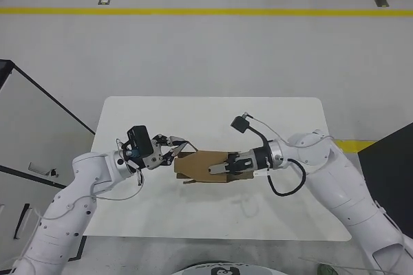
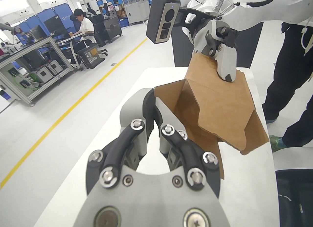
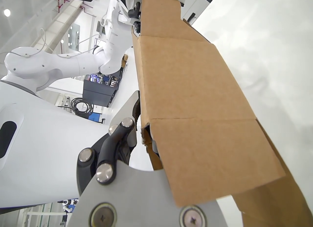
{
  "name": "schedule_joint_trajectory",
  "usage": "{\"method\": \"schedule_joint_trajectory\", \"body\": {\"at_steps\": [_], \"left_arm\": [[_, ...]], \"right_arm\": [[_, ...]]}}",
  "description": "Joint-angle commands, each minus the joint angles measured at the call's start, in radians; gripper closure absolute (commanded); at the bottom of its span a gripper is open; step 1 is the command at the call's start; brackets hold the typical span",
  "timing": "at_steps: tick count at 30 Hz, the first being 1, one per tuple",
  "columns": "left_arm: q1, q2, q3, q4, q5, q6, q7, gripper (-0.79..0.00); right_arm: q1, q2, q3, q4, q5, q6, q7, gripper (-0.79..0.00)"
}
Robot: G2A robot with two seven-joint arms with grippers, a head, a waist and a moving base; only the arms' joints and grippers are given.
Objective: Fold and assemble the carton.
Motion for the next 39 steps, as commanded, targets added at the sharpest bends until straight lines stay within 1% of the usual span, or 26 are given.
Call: {"method": "schedule_joint_trajectory", "body": {"at_steps": [1, 12, 22, 27, 31, 39], "left_arm": [[-0.002, 0.000, 0.001, 0.000, 0.001, -0.002, 0.001, 0.000], [-0.008, 0.000, 0.013, 0.000, 0.020, -0.015, 0.011, 0.000], [-0.022, 0.000, 0.018, 0.020, 0.026, -0.013, 0.019, 0.000], [-0.028, 0.000, 0.001, 0.044, 0.002, 0.007, 0.019, 0.000], [-0.029, 0.001, -0.018, 0.064, -0.023, 0.010, 0.016, 0.000], [-0.024, 0.003, -0.049, 0.096, -0.072, 0.018, -0.003, 0.000]], "right_arm": [[0.002, 0.000, -0.003, 0.002, 0.000, 0.001, 0.001, 0.000], [0.014, -0.003, -0.023, 0.013, 0.004, 0.009, 0.010, 0.000], [0.026, -0.005, -0.032, 0.023, 0.001, 0.010, 0.010, 0.000], [0.021, -0.002, -0.012, 0.028, -0.003, 0.000, -0.020, 0.000], [0.000, 0.003, 0.019, 0.027, 0.036, -0.023, -0.041, 0.000], [-0.029, 0.015, 0.081, 0.029, 0.118, -0.082, -0.018, 0.000]]}}
